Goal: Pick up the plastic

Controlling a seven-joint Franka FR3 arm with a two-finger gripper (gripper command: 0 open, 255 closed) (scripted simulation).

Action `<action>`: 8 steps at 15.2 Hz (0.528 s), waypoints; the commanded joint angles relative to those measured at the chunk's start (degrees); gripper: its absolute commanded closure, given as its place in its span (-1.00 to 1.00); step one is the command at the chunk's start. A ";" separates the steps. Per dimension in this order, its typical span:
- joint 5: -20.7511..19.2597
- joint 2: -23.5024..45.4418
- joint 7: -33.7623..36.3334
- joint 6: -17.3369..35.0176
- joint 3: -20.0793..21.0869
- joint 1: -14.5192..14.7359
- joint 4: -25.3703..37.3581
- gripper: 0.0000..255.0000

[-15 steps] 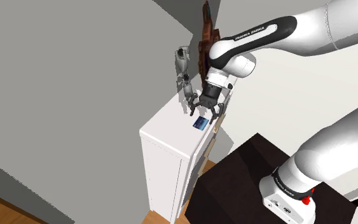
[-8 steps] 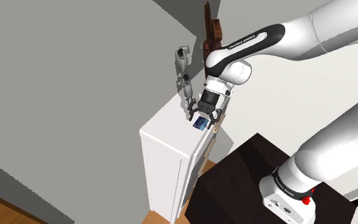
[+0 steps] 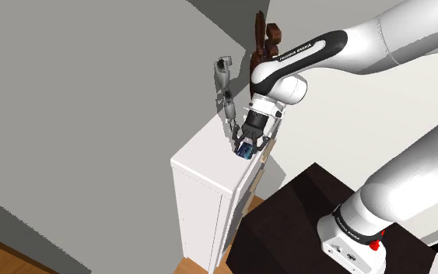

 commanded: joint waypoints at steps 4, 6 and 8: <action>-0.53 -1.30 0.83 -1.65 -0.19 -0.17 0.46 1.00; -0.93 -2.46 1.64 -3.11 -0.31 -0.27 0.92 1.00; -1.31 -3.56 2.43 -4.56 -0.44 -0.37 1.43 1.00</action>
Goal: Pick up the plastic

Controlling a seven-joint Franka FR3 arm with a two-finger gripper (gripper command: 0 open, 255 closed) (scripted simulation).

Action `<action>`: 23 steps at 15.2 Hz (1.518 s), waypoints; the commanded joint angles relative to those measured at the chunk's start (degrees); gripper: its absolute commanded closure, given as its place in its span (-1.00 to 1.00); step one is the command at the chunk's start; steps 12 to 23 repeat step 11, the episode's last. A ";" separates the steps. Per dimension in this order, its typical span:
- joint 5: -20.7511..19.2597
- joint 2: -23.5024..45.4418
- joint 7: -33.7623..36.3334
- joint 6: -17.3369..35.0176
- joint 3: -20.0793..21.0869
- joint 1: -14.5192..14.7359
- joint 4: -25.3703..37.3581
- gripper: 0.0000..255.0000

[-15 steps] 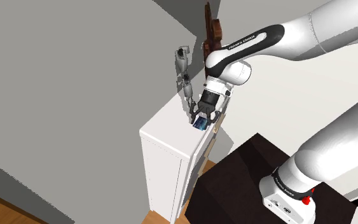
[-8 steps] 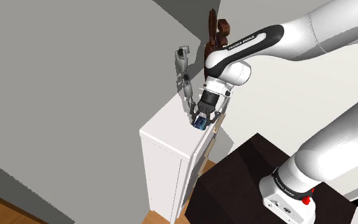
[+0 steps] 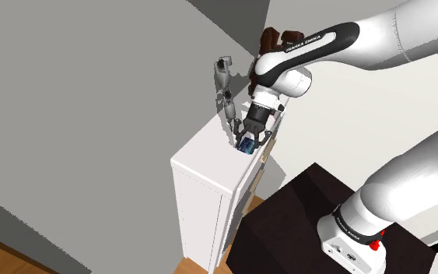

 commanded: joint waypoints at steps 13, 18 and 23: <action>-1.70 -4.72 3.83 -7.28 -0.68 -0.45 3.32 1.00; -1.70 -4.72 3.83 -7.28 -0.68 -0.45 3.32 1.00; -1.70 -4.72 3.83 -7.28 -0.68 -0.45 3.32 1.00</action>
